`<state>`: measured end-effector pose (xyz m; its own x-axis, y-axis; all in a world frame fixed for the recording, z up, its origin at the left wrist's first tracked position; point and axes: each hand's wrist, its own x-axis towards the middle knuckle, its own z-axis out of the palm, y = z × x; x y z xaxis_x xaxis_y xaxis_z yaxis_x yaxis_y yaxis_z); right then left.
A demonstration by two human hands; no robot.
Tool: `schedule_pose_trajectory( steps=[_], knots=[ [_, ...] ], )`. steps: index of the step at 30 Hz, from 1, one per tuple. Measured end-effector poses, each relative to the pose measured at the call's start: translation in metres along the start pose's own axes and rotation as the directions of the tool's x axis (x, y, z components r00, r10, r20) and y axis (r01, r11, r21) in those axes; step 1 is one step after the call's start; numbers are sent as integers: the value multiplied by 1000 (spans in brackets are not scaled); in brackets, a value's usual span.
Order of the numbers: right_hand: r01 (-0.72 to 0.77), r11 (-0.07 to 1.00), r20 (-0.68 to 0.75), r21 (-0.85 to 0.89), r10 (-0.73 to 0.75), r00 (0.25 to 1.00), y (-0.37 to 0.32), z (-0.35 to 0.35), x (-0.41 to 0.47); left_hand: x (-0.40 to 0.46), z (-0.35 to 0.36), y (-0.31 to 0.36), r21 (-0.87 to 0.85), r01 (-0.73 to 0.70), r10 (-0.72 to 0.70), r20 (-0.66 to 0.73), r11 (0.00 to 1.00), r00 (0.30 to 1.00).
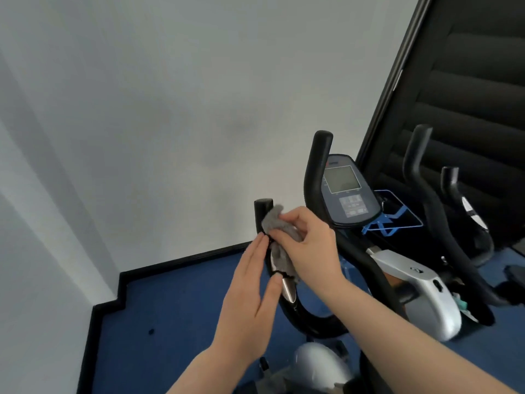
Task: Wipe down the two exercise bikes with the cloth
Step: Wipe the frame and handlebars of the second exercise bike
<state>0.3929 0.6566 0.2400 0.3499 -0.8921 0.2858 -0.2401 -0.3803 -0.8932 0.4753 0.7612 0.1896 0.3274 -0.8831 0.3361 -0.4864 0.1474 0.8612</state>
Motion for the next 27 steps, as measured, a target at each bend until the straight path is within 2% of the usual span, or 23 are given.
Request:
schedule_pose_trajectory(
  steps=[2, 5, 8, 10, 11, 15, 20, 23, 27],
  knots=[
    [-7, 998, 37, -66, 10, 999, -1, -7, 2, -6, 3, -1, 31, -10, 9, 13, 999, 1000],
    [62, 998, 47, -13, -61, 997, -21, -2, 25, -14, 4, -1, 99, -22, 18, 46, 995, 999],
    [205, 969, 249, -140, -166, 954, -38, 8, 43, -19, 4, -2, 194, -66, 55, 65, 979, 996],
    [176, 976, 343, -125, -123, 931, -35, 2, 44, -22, 4, -3, 251, -90, 71, 86, 964, 994],
    [157, 982, 329, -108, -114, 937, -29, -4, 41, -23, 4, -4, 272, -99, 77, 90, 957, 993],
    [103, 992, 124, -71, -94, 988, -13, -14, 21, -25, 4, -6, 292, -116, 96, 82, 950, 992],
    [70, 989, 33, -127, -67, 997, -22, 3, 25, -31, 5, -5, 241, -92, 76, 72, 966, 994],
    [4, 988, 37, -157, 2, 999, -1, 0, 2, -33, 7, -3, 232, -81, 69, 60, 969, 996],
    [-102, 982, 153, -161, 126, 980, 20, -18, -27, -35, 7, -4, 178, -79, 72, 45, 981, 996]
  ],
)
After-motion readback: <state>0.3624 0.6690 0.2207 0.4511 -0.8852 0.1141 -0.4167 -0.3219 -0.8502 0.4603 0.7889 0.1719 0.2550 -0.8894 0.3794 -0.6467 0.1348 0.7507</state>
